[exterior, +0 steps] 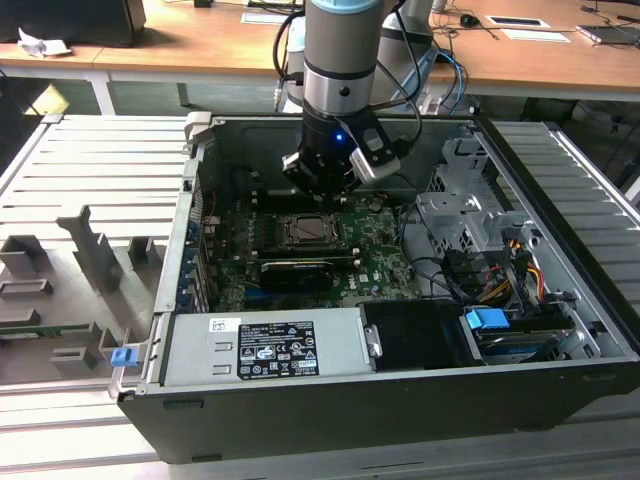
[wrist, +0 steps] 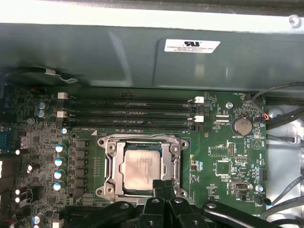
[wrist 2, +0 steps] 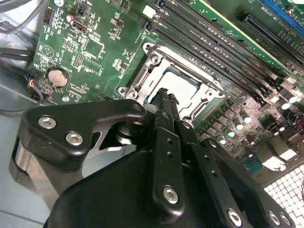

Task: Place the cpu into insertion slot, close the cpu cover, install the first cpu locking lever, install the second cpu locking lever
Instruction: 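Install the second cpu locking lever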

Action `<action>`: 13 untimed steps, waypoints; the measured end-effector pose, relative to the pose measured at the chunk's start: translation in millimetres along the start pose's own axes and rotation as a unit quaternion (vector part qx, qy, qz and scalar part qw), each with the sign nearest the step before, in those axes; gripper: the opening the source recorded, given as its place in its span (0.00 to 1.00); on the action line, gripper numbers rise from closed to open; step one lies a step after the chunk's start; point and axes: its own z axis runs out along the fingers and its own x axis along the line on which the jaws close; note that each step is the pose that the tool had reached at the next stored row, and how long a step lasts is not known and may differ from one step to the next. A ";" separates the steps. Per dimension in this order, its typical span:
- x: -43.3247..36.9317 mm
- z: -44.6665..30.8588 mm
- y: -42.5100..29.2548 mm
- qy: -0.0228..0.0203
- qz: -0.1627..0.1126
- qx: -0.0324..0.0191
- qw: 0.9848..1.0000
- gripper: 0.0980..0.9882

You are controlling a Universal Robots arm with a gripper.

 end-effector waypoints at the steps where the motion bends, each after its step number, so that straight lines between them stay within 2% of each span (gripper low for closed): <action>1: 0.1 0.0 -1.1 0.000 0.000 0.000 1.000 0.01; 5: 0.2 -0.3 -4.9 0.000 0.000 -0.001 1.000 0.01; 8: 0.4 -0.8 -13.5 0.000 0.000 -0.008 1.000 0.01; 13: 0.4 -5.7 -17.9 0.000 0.000 -0.007 1.000 0.01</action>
